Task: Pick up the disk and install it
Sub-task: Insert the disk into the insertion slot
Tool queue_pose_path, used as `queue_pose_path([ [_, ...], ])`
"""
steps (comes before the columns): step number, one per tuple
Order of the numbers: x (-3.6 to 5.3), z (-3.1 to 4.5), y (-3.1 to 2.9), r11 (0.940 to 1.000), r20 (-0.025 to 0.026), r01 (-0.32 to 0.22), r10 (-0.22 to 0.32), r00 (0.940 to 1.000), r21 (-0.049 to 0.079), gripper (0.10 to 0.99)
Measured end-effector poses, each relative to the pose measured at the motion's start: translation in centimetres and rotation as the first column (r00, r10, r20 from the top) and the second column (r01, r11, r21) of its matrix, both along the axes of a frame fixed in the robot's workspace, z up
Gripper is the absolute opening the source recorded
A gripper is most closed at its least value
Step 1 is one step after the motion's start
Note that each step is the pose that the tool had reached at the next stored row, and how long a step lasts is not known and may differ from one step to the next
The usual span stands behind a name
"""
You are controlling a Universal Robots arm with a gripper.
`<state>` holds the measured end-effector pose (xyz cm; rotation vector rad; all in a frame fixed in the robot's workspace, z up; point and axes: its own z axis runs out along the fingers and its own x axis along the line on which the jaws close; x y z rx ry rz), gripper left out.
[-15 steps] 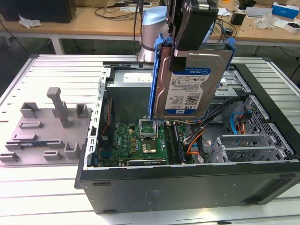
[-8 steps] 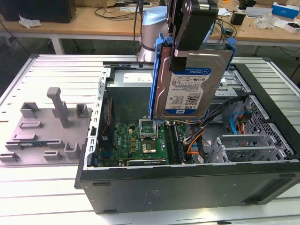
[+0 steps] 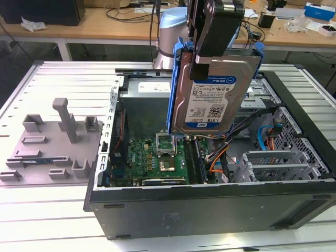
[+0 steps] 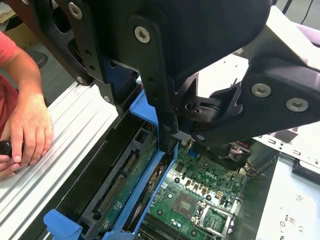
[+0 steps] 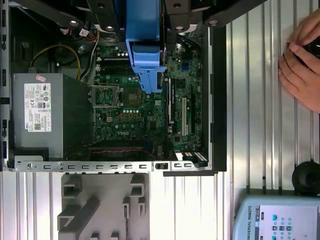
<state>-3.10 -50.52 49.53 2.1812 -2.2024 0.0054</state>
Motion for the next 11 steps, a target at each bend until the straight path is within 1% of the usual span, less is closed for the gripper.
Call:
queue_pose_path([
  [1,0.00,0.00,0.00,1.0000,0.0000,0.000,0.000,1.0000,0.000,0.365],
  [2,0.00,-0.01,0.00,1.0000,0.0006,0.000,0.000,1.0000,0.004,0.365],
  [3,0.01,-0.01,-0.02,0.9999,0.0047,0.000,0.000,1.0000,0.014,0.365],
  [4,0.01,-0.01,-0.03,0.9997,0.0105,0.000,0.000,0.9999,0.025,0.365],
  [5,0.00,-0.02,-0.06,0.9995,0.0127,0.000,0.000,0.9999,0.031,0.365],
  [9,0.00,-0.01,-0.06,0.9995,0.0127,0.000,0.000,0.9999,0.031,0.365],
  [11,0.15,-0.01,-0.25,0.9995,0.0127,0.000,0.000,0.9999,0.031,0.365],
])
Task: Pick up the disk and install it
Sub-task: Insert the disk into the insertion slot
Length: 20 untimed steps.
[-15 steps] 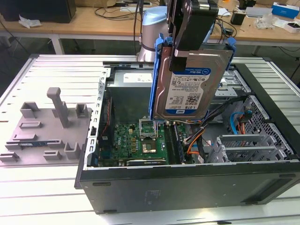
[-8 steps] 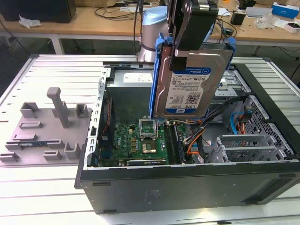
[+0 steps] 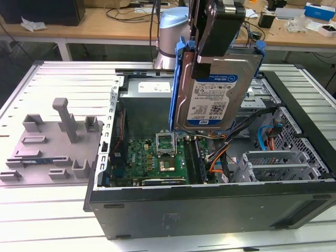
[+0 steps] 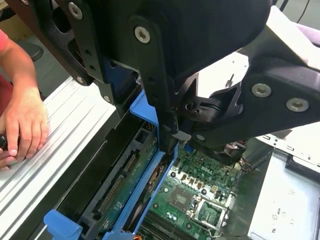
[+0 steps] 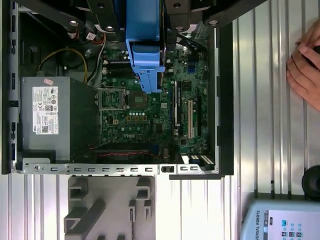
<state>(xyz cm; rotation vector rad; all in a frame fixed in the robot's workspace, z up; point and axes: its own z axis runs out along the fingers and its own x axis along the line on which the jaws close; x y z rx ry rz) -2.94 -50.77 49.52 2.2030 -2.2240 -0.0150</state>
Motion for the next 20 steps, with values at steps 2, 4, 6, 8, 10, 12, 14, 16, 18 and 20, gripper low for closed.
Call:
queue_pose_path([
  [2,0.25,-0.02,-0.39,1.0000,0.0000,0.000,0.000,1.0000,0.000,0.365],
  [4,0.54,-0.04,-0.85,1.0000,0.0001,0.000,0.000,1.0000,0.000,0.365],
  [6,1.11,-0.07,-1.23,1.0000,0.0000,0.000,0.000,1.0000,0.000,0.365],
  [8,2.19,-0.11,-1.64,1.0000,0.0001,0.000,0.000,1.0000,0.000,0.365],
  [10,2.98,-0.14,-2.00,1.0000,0.0000,0.000,0.000,1.0000,0.000,0.365],
  [12,3.73,-0.18,-2.42,1.0000,0.0001,0.000,0.000,1.0000,0.000,0.365],
  [14,4.61,-0.22,-2.90,1.0000,0.0001,0.000,0.000,1.0000,0.000,0.365],
  [16,5.23,-0.26,-3.15,1.0000,0.0005,0.000,0.000,1.0000,0.000,0.365],
  [18,6.28,-0.35,-3.37,1.0000,0.0017,0.000,0.000,1.0000,0.000,0.365],
  [20,7.12,-0.41,-3.47,1.0000,0.0029,0.000,0.000,1.0000,0.000,0.365],
])
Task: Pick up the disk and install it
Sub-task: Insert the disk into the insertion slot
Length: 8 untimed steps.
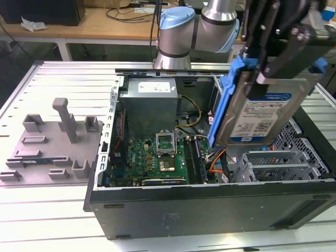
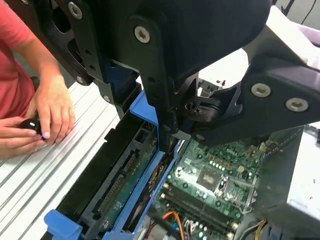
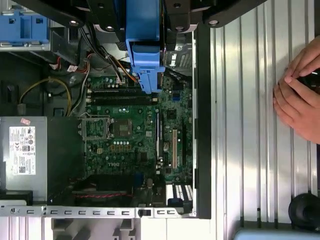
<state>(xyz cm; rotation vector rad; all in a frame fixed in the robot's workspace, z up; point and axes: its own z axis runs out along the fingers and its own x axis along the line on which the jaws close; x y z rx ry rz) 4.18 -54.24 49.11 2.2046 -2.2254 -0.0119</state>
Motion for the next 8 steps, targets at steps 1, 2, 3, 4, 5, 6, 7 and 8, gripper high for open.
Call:
queue_pose_path([
  [1,0.76,-0.06,-0.07,1.0000,0.0017,0.000,0.000,1.0000,0.000,0.365],
  [2,1.89,-0.17,-0.13,1.0000,0.0050,0.000,0.000,1.0000,0.000,0.365],
  [3,2.99,-0.27,-0.16,1.0000,0.0081,0.000,0.000,1.0000,0.000,0.365],
  [4,3.87,-0.41,-0.19,1.0000,0.0125,0.000,0.000,0.9999,0.000,0.365],
  [5,4.24,-0.51,-0.19,1.0000,0.0142,0.000,0.000,0.9999,0.000,0.365],
  [6,4.55,-0.60,-0.19,1.0000,0.0153,0.000,0.000,0.9999,0.000,0.365],
  [7,4.72,-0.64,-0.19,1.0000,0.0158,0.000,0.000,0.9999,0.000,0.365],
  [8,4.97,-0.73,-0.19,1.0000,0.0164,0.000,0.000,0.9999,0.001,0.365],
])
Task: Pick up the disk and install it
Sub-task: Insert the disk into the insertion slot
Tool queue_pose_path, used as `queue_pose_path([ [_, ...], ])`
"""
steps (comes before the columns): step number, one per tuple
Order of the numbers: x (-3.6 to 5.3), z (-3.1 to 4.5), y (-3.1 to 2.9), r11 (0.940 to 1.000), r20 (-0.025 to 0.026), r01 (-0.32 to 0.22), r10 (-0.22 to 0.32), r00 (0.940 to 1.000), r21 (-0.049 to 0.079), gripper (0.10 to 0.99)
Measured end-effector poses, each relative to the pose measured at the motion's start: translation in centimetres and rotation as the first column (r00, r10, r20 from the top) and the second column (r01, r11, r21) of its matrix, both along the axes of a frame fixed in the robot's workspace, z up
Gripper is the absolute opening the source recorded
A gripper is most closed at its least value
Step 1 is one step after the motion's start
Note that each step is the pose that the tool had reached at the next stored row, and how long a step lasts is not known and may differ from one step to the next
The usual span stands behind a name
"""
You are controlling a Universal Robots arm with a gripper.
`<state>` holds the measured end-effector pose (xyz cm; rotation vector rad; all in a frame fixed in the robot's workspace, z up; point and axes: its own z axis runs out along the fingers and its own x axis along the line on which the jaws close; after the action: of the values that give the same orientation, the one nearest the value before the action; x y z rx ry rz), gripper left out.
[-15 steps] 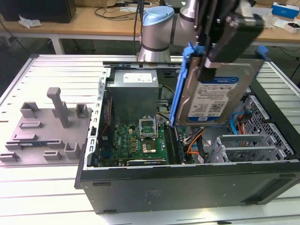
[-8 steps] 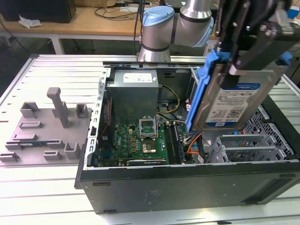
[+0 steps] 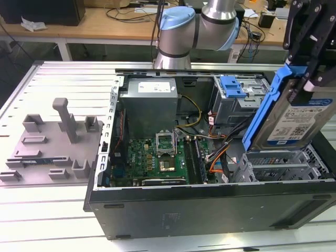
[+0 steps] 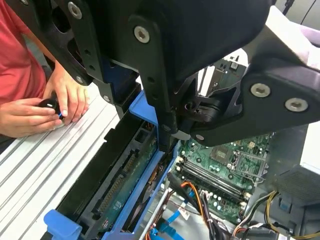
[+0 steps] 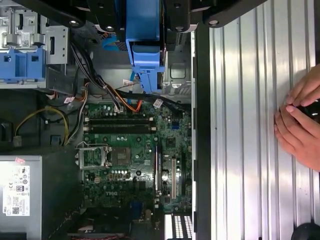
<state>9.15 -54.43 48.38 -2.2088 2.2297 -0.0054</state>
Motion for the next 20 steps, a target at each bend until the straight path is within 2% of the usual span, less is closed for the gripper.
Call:
queue_pose_path([
  [6,1.20,-0.38,0.00,1.0000,0.0003,0.000,0.000,1.0000,0.001,0.365],
  [10,1.24,-0.75,0.00,1.0000,0.0003,0.000,0.000,1.0000,0.001,0.365],
  [20,1.38,-0.80,0.03,1.0000,0.0003,0.000,0.000,1.0000,0.001,0.365],
])
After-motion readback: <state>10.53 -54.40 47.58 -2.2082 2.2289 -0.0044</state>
